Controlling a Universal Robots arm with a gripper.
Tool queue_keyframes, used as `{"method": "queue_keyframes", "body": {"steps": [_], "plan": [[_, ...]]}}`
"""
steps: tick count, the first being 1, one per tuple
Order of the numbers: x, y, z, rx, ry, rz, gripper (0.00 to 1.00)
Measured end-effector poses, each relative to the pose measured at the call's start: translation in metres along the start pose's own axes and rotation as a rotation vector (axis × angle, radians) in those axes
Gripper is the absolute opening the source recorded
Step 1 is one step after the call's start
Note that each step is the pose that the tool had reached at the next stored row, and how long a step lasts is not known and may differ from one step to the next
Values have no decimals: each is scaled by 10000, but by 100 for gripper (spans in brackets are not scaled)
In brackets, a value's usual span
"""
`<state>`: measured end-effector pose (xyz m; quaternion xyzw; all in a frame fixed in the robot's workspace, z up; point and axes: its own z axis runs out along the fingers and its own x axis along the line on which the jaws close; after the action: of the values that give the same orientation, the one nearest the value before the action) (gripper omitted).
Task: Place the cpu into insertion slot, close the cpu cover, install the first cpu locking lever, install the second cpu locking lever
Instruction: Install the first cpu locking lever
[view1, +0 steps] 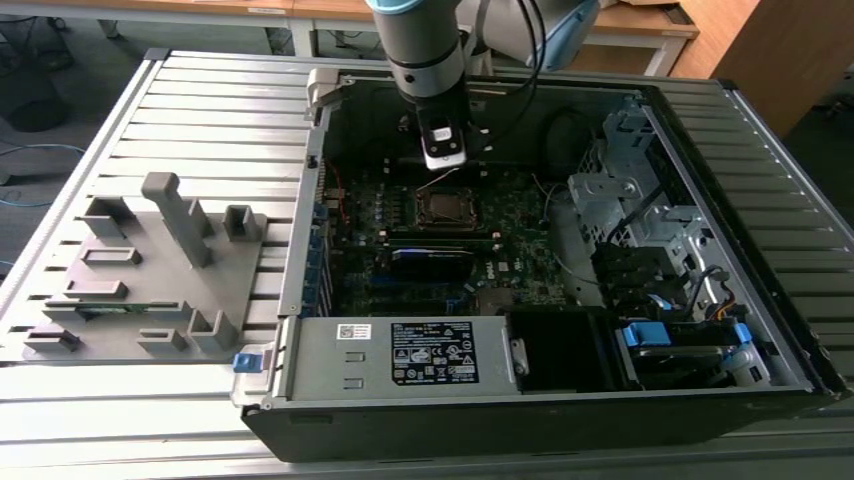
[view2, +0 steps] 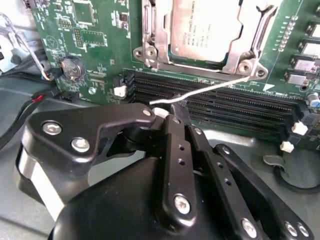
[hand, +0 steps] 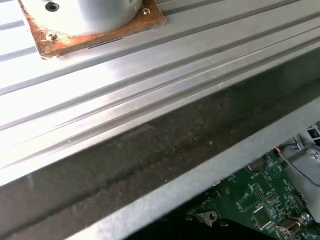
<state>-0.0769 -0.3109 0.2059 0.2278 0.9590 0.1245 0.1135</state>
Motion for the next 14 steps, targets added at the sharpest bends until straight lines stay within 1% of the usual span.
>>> {"method": "queue_keyframes", "body": {"steps": [7,14], "plan": [[-20,38,-120,-2,0,2,11],[-34,51,-182,-5,-1,1,11]]}}
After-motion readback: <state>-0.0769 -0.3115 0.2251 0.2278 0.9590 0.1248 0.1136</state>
